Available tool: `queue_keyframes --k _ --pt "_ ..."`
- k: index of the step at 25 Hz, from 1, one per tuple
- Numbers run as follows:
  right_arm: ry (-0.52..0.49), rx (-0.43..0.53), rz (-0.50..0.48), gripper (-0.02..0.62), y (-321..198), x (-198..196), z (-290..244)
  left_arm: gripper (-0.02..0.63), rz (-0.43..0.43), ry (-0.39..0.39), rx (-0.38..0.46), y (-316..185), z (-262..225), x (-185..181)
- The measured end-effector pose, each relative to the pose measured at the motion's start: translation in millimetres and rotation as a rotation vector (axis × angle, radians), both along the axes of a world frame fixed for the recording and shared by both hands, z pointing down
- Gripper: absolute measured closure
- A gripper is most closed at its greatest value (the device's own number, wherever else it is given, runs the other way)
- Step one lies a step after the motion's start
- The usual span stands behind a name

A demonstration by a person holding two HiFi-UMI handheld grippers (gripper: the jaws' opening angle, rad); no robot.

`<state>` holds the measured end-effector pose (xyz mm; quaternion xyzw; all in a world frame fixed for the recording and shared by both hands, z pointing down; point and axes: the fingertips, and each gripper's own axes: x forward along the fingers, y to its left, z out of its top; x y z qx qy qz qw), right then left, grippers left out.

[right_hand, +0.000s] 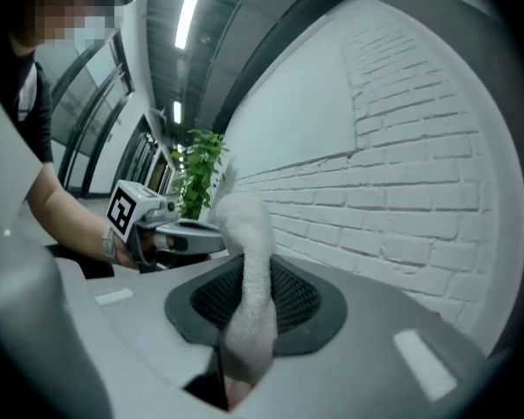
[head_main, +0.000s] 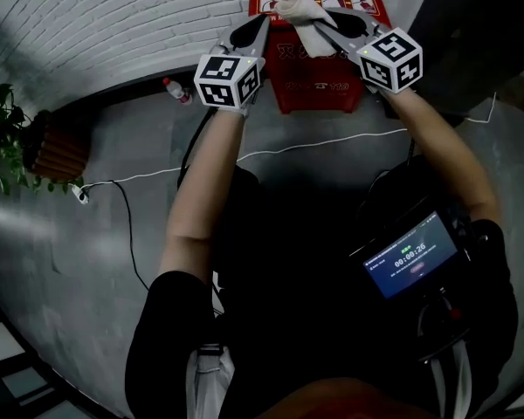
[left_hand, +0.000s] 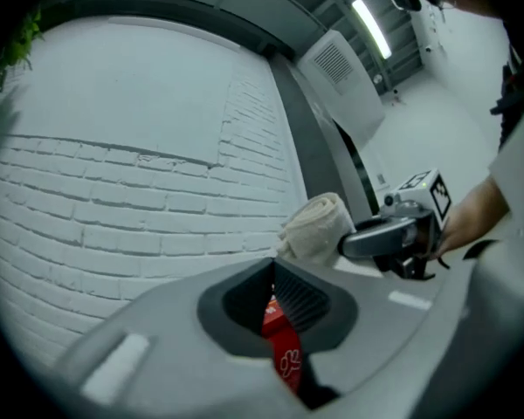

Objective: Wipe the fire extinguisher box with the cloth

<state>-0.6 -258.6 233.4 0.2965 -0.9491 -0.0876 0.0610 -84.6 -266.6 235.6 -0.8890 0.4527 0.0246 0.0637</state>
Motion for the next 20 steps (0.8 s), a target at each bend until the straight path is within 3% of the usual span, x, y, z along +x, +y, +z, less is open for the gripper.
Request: queue_keyframes --k 5,8,12,20 --pt "-0.179 -0.026 -0.001 0.511 13 30 6 0.607 0.080 0.056 -0.036 18 23 15" --pt "-0.169 0.008 -0.015 0.511 27 38 25 0.606 0.131 0.042 -0.055 28 41 23" --pt "-0.187 0.027 -0.035 0.511 39 47 38 0.606 0.171 0.055 -0.020 36 60 34" --pt "-0.261 -0.042 0.079 0.511 16 83 59 0.606 0.176 0.103 -0.035 17 65 62"
